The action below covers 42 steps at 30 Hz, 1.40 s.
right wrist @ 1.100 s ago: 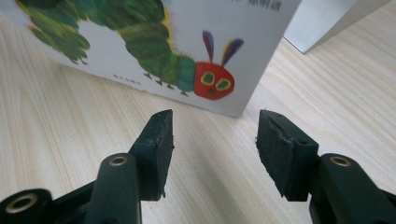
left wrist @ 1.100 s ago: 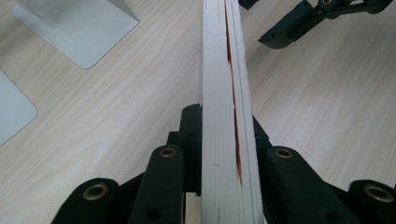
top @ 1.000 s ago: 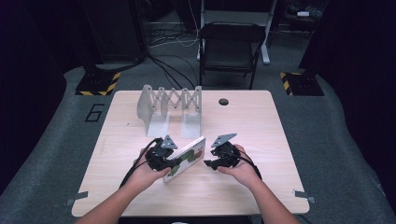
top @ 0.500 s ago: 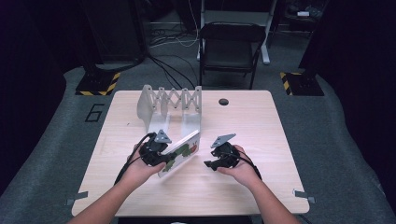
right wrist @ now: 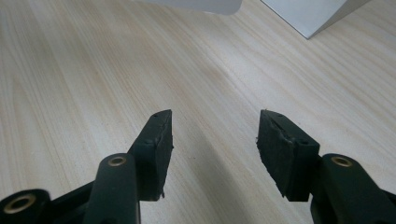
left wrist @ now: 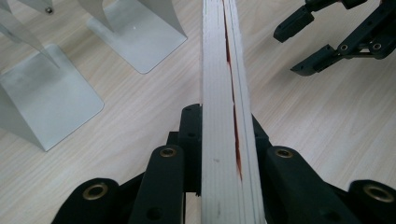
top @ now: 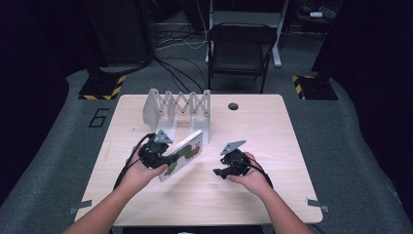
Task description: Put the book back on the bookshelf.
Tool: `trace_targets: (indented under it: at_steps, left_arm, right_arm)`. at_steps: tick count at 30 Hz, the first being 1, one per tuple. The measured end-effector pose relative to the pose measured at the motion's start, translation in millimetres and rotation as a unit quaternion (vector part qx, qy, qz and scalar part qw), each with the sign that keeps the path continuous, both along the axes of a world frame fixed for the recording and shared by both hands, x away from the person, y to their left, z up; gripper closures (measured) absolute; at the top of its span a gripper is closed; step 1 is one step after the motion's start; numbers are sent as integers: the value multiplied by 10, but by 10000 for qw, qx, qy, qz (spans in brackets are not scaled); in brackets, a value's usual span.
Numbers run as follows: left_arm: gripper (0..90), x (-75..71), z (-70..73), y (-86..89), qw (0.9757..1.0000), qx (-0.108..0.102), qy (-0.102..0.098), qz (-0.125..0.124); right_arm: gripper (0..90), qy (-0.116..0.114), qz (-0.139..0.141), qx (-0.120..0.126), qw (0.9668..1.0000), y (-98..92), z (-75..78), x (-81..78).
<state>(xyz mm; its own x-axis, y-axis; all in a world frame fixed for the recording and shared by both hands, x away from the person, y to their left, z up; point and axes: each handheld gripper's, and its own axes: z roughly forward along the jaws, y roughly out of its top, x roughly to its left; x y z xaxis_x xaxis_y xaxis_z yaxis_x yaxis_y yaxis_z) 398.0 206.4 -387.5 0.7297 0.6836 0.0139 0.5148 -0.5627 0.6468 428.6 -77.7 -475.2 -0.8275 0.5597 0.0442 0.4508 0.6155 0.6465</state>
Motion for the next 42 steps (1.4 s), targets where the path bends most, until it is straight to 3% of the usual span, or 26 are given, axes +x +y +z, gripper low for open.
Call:
trace_targets:
  at_steps: [19,31,42]
  left_arm:
    - [758,17,241,153,9998,-1,-108,178]
    - [758,66,446,304,9989,-33,-174,426]
    - [758,128,567,482,9966,-83,-193,801]
  right_arm:
    - [450,26,-45,14,10000,-15,-5,2]
    - [447,97,-70,38,9999,-44,-16,3]
    - [447,77,-61,50,9999,-44,-28,6]
